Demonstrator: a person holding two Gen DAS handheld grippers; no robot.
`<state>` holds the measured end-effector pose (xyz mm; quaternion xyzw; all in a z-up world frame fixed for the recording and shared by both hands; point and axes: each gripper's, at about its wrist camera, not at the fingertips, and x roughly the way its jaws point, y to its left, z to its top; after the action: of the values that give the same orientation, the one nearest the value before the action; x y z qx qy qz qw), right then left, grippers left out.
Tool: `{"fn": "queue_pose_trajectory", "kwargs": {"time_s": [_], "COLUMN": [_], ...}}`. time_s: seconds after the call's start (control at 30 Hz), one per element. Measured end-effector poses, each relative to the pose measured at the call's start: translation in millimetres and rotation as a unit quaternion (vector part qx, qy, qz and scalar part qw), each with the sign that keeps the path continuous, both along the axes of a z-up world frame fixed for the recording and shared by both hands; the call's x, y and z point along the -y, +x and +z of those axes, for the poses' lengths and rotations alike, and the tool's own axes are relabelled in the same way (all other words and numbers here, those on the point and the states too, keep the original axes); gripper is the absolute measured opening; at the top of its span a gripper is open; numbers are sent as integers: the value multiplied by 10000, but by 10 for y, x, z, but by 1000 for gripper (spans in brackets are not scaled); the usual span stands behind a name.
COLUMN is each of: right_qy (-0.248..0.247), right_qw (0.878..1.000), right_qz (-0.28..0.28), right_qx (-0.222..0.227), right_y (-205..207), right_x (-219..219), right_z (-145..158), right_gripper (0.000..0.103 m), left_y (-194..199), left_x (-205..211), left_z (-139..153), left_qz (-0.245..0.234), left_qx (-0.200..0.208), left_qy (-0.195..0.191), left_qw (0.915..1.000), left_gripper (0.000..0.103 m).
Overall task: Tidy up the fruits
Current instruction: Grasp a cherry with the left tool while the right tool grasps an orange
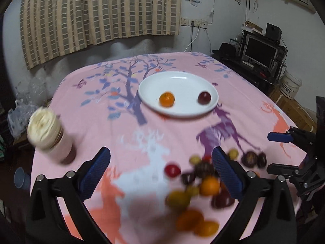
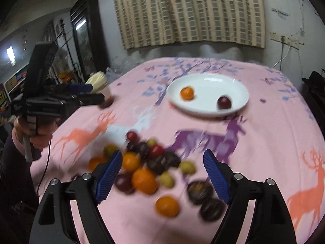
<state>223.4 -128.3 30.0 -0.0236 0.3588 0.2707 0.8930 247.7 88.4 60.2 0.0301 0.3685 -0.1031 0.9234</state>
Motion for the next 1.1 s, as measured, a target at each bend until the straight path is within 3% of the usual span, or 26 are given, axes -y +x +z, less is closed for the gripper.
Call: {"fn": "queue_pose_trajectory", "kwargs": {"time_s": [0.13, 0.23, 0.3, 0.53, 0.63, 0.73, 0.8, 0.87, 1.1], "right_qy": [-44, -42, -119, -536, -733, -888, -865, -789, -360], "right_qw": [9979, 9953, 9930, 9892, 9886, 9881, 9880, 9898, 9946], "right_qz": [422, 694, 829, 859, 885, 904, 927, 869, 683], "right_qx": [-495, -675, -835, -1061, -977, -874, -884, -810, -688], "right_y": [-368, -562, -590, -441, -383, -299, -310, -378, -616], "right_x": [-327, -599, -785, -1142, -1250, -1290, -1278, -1212, -822], "right_z": [-251, -386, -469, -697, -723, -762, -732, -681, -444], "right_gripper": [81, 67, 60, 54, 54, 38, 38, 38, 38], "left_y": [-584, -902, -1061, -1444, -1505, -1465, -1430, -1379, -1188], "left_x": [-260, -364, -421, -417, -390, -346, -291, -219, 48], "left_z": [-189, -382, -505, -671, -707, -755, -776, -798, -927], "left_qz": [135, 28, -67, -365, -452, -499, -559, -660, -1014], "left_qx": [1, -116, -230, -187, -159, -260, -303, -365, -560], "left_qy": [-100, -186, -259, -297, -232, -166, -105, -45, 372], "left_qw": [9999, 9998, 9994, 9987, 9986, 9983, 9979, 9971, 9926], "left_gripper": [98, 94, 79, 74, 74, 74, 72, 61, 61]}}
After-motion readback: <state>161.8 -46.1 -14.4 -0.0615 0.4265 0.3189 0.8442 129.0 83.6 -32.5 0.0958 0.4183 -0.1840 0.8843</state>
